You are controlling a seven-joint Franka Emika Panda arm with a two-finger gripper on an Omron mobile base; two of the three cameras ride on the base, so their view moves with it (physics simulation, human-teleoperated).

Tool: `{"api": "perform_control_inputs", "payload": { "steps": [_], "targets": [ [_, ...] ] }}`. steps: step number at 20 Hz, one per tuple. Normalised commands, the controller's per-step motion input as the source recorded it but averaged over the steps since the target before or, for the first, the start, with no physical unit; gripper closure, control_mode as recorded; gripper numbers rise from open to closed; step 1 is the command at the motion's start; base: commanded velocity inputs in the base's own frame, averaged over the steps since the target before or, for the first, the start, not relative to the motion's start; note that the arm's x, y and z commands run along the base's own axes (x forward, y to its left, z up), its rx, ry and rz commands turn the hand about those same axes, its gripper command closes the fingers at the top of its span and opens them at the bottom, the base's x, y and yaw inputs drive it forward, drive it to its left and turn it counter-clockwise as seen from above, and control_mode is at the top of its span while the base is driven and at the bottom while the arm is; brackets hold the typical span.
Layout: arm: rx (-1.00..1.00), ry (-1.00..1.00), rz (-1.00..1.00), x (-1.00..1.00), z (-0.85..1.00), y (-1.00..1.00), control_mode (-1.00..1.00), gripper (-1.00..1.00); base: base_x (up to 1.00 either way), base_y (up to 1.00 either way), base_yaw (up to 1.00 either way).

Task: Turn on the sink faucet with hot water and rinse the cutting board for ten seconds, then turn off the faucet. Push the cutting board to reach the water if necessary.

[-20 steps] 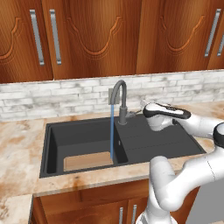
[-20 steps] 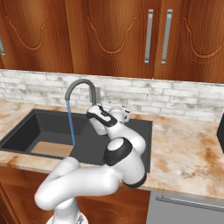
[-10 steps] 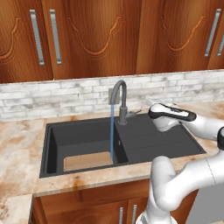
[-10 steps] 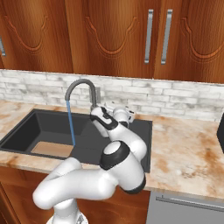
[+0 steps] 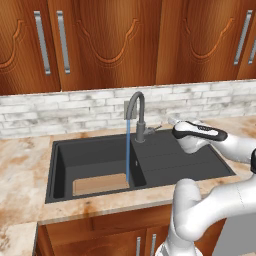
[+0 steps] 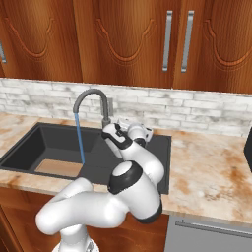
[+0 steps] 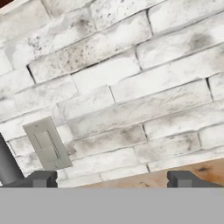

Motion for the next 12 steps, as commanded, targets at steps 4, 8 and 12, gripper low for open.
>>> {"api": "perform_control_inputs", "payload": {
  "steps": [4, 8, 12],
  "targets": [
    [-0.02, 0.01, 0.01, 0.0, -0.11, 0.0, -1.0, -1.0, 0.0, 0.0, 0.0],
    [-0.05, 0.0, 0.0, 0.0, -0.18, 0.0, -1.0, -1.0, 0.0, 0.0, 0.0],
    [-0.06, 0.0, 0.0, 0.0, -0.2, 0.0, -1.0, -1.0, 0.0, 0.0, 0.0]
  ]
}}
